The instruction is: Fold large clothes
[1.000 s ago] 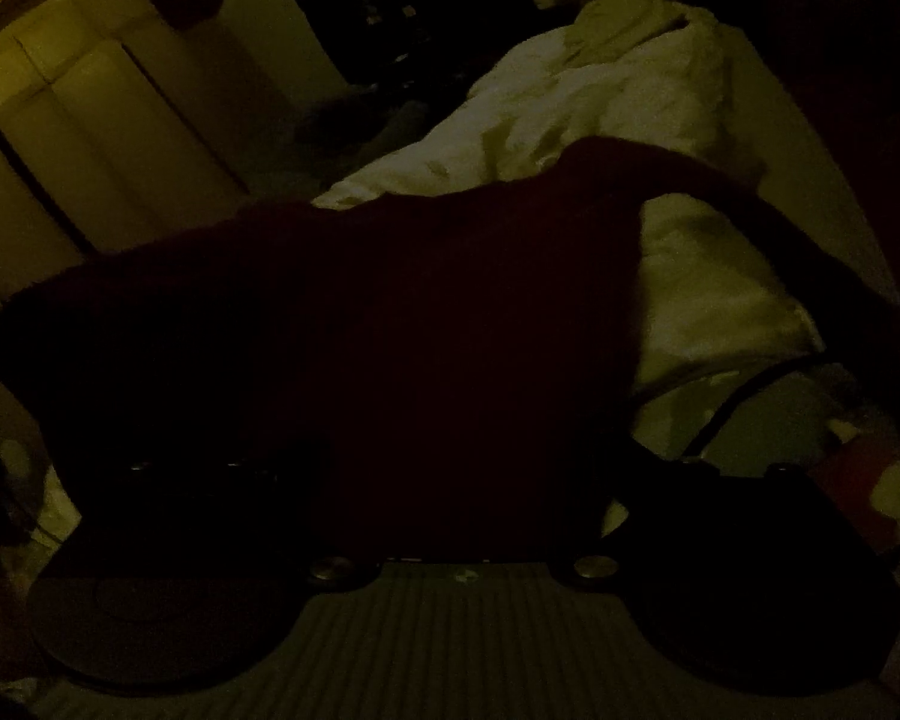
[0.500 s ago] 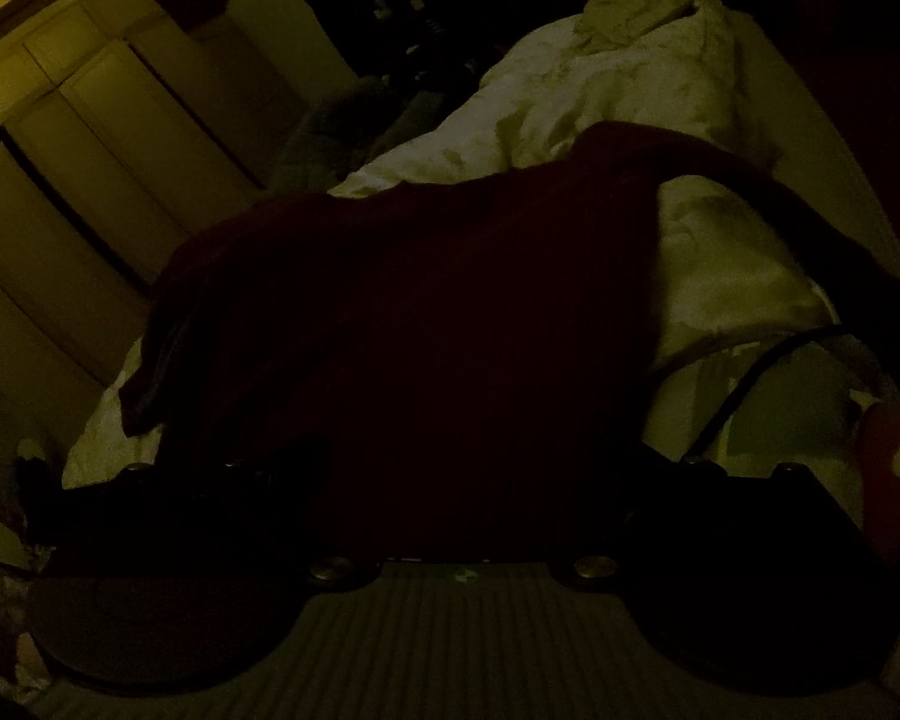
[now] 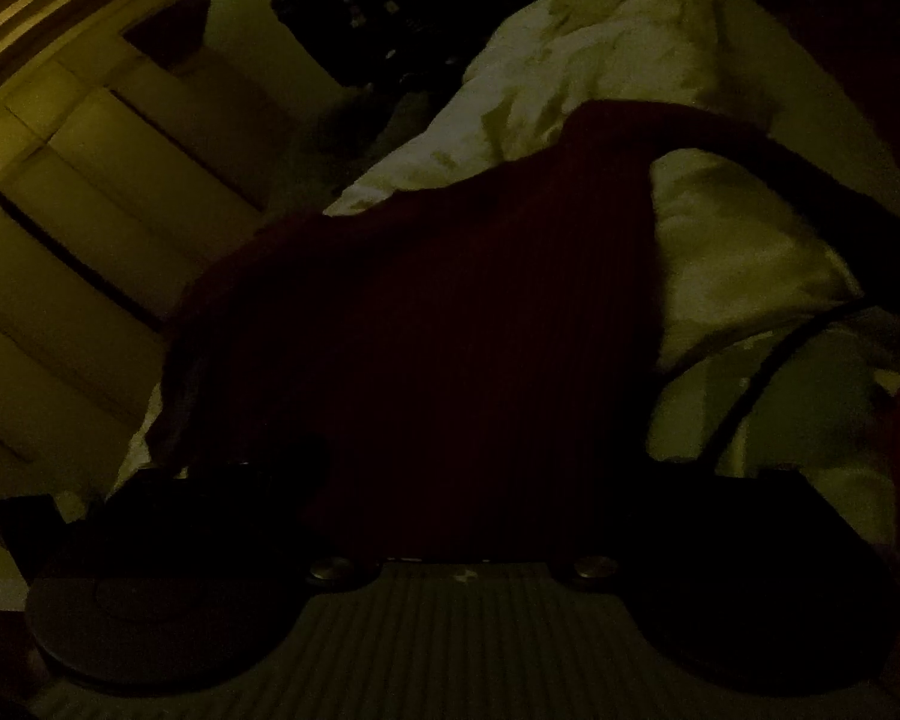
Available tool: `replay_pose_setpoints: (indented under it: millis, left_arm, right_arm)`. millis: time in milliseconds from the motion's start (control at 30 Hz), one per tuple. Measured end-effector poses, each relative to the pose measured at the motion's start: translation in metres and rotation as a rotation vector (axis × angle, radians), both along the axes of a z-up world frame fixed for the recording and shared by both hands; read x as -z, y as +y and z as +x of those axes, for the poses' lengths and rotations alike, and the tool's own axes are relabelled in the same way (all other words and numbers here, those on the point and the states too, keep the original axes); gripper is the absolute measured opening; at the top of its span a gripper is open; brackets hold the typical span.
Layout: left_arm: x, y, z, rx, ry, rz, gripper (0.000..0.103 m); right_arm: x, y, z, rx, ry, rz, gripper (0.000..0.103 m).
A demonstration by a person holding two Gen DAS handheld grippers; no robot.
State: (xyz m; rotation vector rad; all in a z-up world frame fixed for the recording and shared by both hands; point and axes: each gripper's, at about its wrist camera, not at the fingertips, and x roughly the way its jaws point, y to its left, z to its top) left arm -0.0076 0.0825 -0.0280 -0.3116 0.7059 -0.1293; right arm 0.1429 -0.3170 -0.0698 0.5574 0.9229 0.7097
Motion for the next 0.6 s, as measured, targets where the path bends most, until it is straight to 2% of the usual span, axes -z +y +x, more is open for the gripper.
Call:
replay_pose_setpoints:
  millis: [67,100,167,300,400,500,600]
  left_arm:
    - [0.013,0.001,0.007,-0.020,0.048,0.020,0.103]
    - [0.017,0.003,0.009,-0.024,0.053,0.018,0.103]
    - [0.019,0.007,0.009,-0.025,0.047,0.002,0.103]
    - [0.018,0.013,0.011,-0.028,0.050,-0.012,0.103]
    - [0.018,0.008,0.008,-0.033,0.050,0.001,0.103]
    - [0.022,0.005,0.001,-0.041,0.053,0.047,0.103]
    - [0.034,-0.003,-0.001,-0.008,0.047,0.141,0.103]
  right_arm:
    - [0.002,-0.008,-0.003,0.019,0.016,-0.007,0.045]
    - [0.004,-0.013,-0.005,0.025,0.034,0.008,0.039]
    - [0.008,-0.026,-0.009,0.043,0.078,0.052,0.010]
    - [-0.003,-0.050,-0.024,0.108,0.071,0.097,0.010]
    - [-0.016,-0.057,-0.028,0.135,0.052,0.081,0.009]
    - [-0.021,-0.055,-0.028,0.123,0.016,0.006,0.009]
    - [0.006,-0.055,-0.023,0.145,0.090,-0.013,0.010]
